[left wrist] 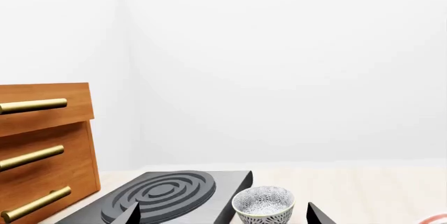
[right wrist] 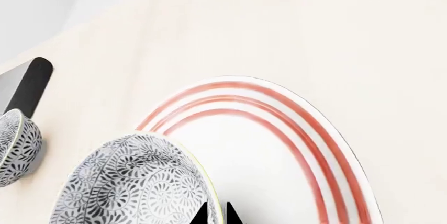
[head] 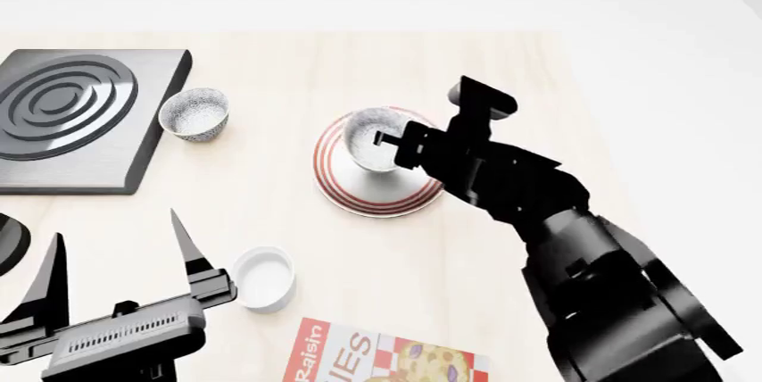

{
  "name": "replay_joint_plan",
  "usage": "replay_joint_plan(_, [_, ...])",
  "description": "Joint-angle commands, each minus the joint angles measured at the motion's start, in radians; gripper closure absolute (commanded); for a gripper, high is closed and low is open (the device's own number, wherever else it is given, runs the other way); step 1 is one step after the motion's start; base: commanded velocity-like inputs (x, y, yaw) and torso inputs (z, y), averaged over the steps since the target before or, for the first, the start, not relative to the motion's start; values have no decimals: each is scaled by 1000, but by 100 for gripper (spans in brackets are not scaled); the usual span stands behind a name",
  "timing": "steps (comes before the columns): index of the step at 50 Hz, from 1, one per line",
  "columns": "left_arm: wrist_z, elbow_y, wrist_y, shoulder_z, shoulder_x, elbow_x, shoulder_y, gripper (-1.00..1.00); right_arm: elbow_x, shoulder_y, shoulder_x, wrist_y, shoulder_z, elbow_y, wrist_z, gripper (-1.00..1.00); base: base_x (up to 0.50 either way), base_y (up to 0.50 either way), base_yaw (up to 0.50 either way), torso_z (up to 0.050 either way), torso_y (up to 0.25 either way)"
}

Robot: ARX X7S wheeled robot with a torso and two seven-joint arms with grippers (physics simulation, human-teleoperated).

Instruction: Pick the akita bowl next to the cookies box and place it on the plate.

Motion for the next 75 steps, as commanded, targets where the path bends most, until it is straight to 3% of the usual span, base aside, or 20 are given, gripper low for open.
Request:
replay_joint_plan(1, [21,-1,9,-19,17,13,1,-100,129,21,-20,-83,-157,56,-18,100,0,0,0,0,0])
replay_joint_plan(12, [19,0,8,-19,15,11,1,-100,189,20,-20,-92,-239,52,-58,100,0,0,0,0,0])
replay_joint_plan(13, [18,1,8,-18,14,12,1,-100,191,21,-20,-99,-244,48,-74,-100,0,0,0,0,0])
replay_joint_plan(16, [18,-1,10,-17,14,12,1,-100,195,15,8,-137,-242,-24,-94,-100,0,0,0,0,0])
replay_joint_plan(22, [19,5,5,-15,13,10,2,-100,214,-47,185,-204,-194,-468,65,-100,0,0,0,0,2])
replay_joint_plan(38, [13,24,1,-19,7,6,10,-100,249,-146,538,-296,-52,-1270,414,-100,0,0,0,0,0])
replay_joint_plan(42, [10,39,-7,-23,3,5,15,-100,142,-234,671,-428,26,-1503,553,-100,0,0,0,0,0])
replay_joint_plan(46, [7,40,-7,-24,3,6,16,-100,124,-337,785,-542,106,-1650,600,-100,0,0,0,0,0])
replay_joint_plan(50, [6,49,-13,-23,2,10,17,-100,-8,-465,916,-652,163,-1788,656,-100,0,0,0,0,0])
replay_joint_plan(61, [1,42,-13,-20,2,15,13,-100,-284,-837,1159,-963,279,-1910,788,-100,0,0,0,0,0])
replay_joint_plan(64, [1,43,-14,-19,1,17,13,-100,-471,-975,1207,-1062,323,-1896,884,-100,0,0,0,0,0])
replay_joint_plan(68, [-4,50,-17,-25,-2,21,13,-100,-596,-1130,1202,-1263,377,-1823,928,-100,0,0,0,0,0])
replay_joint_plan(75, [-12,60,-21,-27,-4,32,10,-100,-799,-1189,1132,-1286,468,-1781,1023,-100,0,0,0,0,0])
